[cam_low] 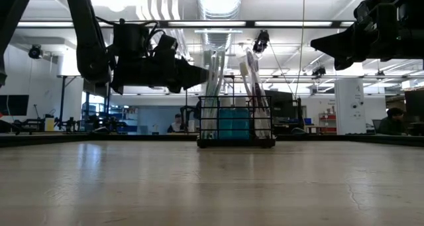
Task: Pick & Place toothbrushing station
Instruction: Return to Home Position
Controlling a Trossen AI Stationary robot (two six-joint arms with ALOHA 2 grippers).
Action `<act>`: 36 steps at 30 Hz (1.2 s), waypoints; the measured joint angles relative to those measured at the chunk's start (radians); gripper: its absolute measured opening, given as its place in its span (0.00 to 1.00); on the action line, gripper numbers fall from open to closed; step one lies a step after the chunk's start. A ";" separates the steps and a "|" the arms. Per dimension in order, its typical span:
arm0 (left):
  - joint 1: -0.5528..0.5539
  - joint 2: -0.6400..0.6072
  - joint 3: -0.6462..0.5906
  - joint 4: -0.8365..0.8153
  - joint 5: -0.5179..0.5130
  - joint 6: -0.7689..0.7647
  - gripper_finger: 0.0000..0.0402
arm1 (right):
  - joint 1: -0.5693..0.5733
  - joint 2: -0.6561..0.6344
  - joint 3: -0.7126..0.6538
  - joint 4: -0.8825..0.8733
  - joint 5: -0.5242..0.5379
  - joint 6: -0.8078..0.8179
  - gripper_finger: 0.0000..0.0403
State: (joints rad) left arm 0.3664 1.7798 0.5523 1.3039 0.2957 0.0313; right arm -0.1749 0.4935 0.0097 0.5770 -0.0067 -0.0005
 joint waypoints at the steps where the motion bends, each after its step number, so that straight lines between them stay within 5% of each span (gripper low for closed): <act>1: 0.000 -0.008 0.000 -0.001 0.000 0.002 0.34 | 0.000 0.000 0.000 0.000 0.000 0.000 0.02; 12: 0.000 -0.236 -0.057 -0.079 0.057 0.000 0.46 | 0.000 0.000 0.000 -0.006 0.000 0.000 0.02; 19: -0.001 -0.550 -0.131 -0.443 0.073 0.011 0.45 | 0.000 0.000 0.000 -0.021 0.000 0.005 0.02; 24: -0.002 -0.803 -0.163 -0.756 0.073 0.060 0.30 | 0.000 0.000 0.000 -0.021 0.000 0.006 0.02; 29: -0.003 -1.026 -0.243 -0.835 0.073 0.080 0.03 | 0.000 0.000 0.000 -0.020 0.000 0.020 0.02; 36: -0.003 -1.282 -0.349 -0.918 0.032 0.073 0.01 | 0.000 0.000 0.000 -0.020 0.000 0.024 0.02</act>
State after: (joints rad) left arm 0.3637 0.4981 0.2038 0.3862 0.3277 0.1040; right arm -0.1749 0.4934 0.0097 0.5571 -0.0067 0.0238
